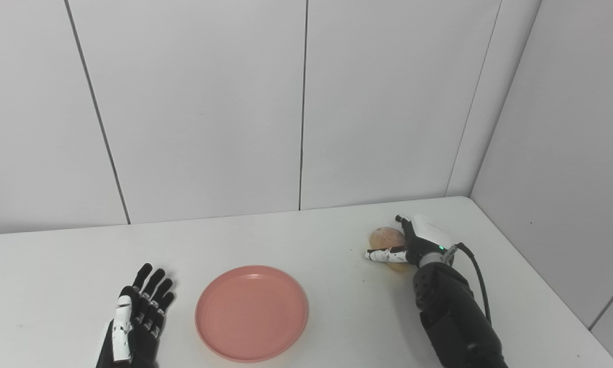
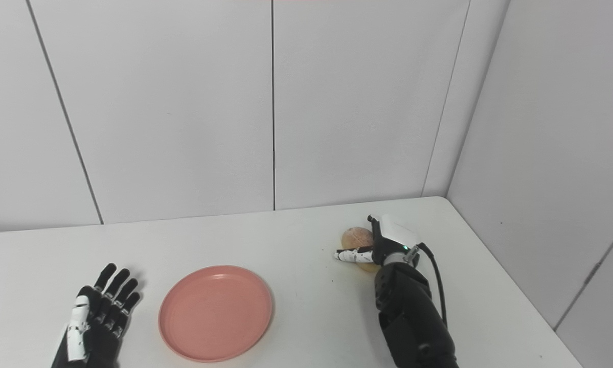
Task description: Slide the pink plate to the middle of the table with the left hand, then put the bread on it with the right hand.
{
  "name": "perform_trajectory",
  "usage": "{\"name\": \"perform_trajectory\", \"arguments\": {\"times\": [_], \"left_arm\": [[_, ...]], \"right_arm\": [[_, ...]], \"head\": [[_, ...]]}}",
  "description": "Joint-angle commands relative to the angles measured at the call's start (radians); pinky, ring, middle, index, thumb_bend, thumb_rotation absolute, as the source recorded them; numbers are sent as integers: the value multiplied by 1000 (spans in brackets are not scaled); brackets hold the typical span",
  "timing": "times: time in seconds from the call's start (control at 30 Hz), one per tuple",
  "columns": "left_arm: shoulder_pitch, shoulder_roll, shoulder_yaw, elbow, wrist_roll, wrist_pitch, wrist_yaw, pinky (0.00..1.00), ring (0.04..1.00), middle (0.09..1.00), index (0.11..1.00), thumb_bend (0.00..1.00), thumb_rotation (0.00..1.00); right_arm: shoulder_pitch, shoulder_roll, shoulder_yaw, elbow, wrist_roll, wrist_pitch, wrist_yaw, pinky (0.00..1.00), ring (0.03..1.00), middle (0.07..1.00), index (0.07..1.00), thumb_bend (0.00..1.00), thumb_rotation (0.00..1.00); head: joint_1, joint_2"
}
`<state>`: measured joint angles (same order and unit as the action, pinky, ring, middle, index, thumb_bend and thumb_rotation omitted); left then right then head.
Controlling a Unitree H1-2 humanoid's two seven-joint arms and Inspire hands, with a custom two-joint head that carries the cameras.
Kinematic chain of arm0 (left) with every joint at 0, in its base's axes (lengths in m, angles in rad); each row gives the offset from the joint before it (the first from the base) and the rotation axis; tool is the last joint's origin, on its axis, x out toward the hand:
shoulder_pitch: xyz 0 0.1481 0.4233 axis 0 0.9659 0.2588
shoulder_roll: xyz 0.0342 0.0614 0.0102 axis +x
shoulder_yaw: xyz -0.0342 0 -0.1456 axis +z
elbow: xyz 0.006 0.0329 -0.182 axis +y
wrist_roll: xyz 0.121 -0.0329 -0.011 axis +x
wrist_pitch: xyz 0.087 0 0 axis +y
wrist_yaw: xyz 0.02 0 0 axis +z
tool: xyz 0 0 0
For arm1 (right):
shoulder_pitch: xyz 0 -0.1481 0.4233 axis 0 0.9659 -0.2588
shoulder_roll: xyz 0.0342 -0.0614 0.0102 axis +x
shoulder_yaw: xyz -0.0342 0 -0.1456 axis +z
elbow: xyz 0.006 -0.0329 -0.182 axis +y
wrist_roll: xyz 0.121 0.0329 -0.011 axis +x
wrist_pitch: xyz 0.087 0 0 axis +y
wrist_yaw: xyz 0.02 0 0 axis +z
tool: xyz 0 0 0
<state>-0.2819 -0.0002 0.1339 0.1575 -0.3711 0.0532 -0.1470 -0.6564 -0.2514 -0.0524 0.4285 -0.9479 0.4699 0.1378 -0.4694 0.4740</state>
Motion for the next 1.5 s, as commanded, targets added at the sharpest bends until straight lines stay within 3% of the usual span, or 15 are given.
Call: {"name": "perform_trajectory", "arguments": {"times": [0.0,0.17,0.4,0.5,0.57,0.6,0.77,1.07,1.47], "left_arm": [[36,-3,2,21,4,25,11,947,920,920,901,303,1000],[36,-2,2,22,2,22,9,948,922,921,904,305,1000],[34,-3,4,26,0,23,9,952,927,926,906,304,1000],[34,-3,6,31,-7,19,2,957,930,931,910,304,1000],[35,-4,4,27,1,21,9,949,926,926,906,307,1000],[36,-5,3,25,5,23,14,946,922,921,903,307,1000],[35,-9,4,23,4,25,15,938,916,917,898,306,1000],[35,-14,2,24,8,19,19,939,918,918,900,309,1000],[40,-29,-11,23,37,-1,31,914,894,892,875,316,1000]], "right_arm": [[-63,-13,-16,-8,-24,0,-15,635,784,852,872,853,503],[-63,-8,-20,-7,-29,0,-19,429,570,674,762,815,433],[-60,-29,23,1,-1,0,-32,380,475,553,588,759,309],[-62,-42,47,12,12,0,-22,393,486,560,587,750,275],[-66,-51,62,23,23,0,-10,331,404,488,573,728,222],[-67,-55,68,26,28,0,2,299,365,452,530,623,179],[-67,-59,72,22,42,0,33,299,365,435,486,508,144],[-65,-51,56,-36,15,0,20,289,368,461,489,491,149],[-39,-35,48,-263,14,-1,80,328,408,469,485,493,146]], "head": [[1,2],[2,3],[7,7],[9,8],[9,9],[11,9],[16,10],[30,12],[70,13]]}}
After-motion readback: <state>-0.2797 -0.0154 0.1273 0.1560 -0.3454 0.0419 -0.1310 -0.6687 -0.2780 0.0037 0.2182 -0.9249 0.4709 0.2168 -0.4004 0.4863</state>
